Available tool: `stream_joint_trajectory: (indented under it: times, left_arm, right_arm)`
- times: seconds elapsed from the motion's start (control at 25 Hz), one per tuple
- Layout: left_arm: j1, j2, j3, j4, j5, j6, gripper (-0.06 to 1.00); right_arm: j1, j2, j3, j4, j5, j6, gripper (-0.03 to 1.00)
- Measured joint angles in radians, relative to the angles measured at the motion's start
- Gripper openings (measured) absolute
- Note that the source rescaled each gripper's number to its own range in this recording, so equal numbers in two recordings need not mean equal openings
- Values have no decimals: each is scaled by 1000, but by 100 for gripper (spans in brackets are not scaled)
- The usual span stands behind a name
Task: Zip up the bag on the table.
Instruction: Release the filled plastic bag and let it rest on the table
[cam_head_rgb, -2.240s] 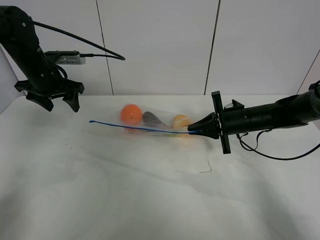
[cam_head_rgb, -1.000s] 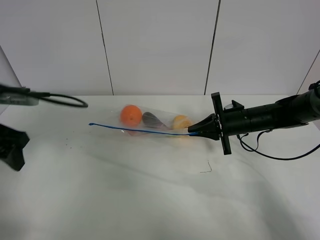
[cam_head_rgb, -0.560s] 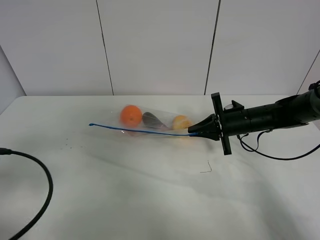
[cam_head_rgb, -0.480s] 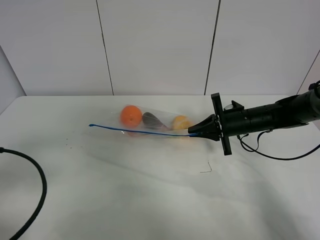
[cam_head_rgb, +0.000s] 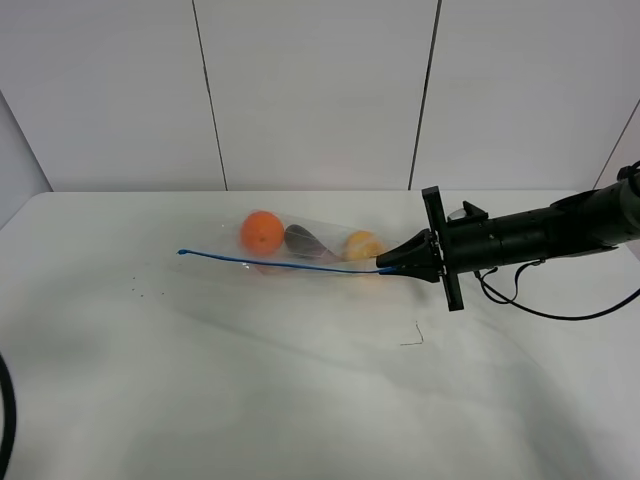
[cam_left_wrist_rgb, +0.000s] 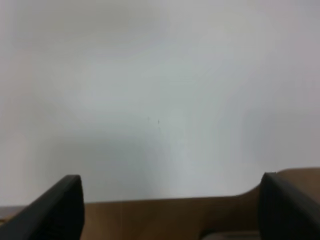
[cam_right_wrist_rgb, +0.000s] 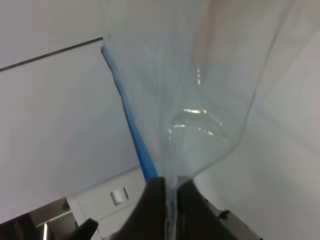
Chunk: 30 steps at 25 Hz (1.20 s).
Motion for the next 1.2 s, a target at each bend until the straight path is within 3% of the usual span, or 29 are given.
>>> stream_joint_trajectory:
  times: [0.4, 0.8, 1.2]
  left_arm:
    - [2, -166, 5, 0, 1, 2, 100]
    - [77, -351, 5, 0, 1, 3, 100]
    - [78, -361, 5, 0, 2, 3, 100]
  right_arm:
    - [0, 0, 0, 0, 0, 0, 0]
    - [0, 0, 0, 0, 0, 0, 0]
    - [0, 0, 0, -10, 0, -23, 2]
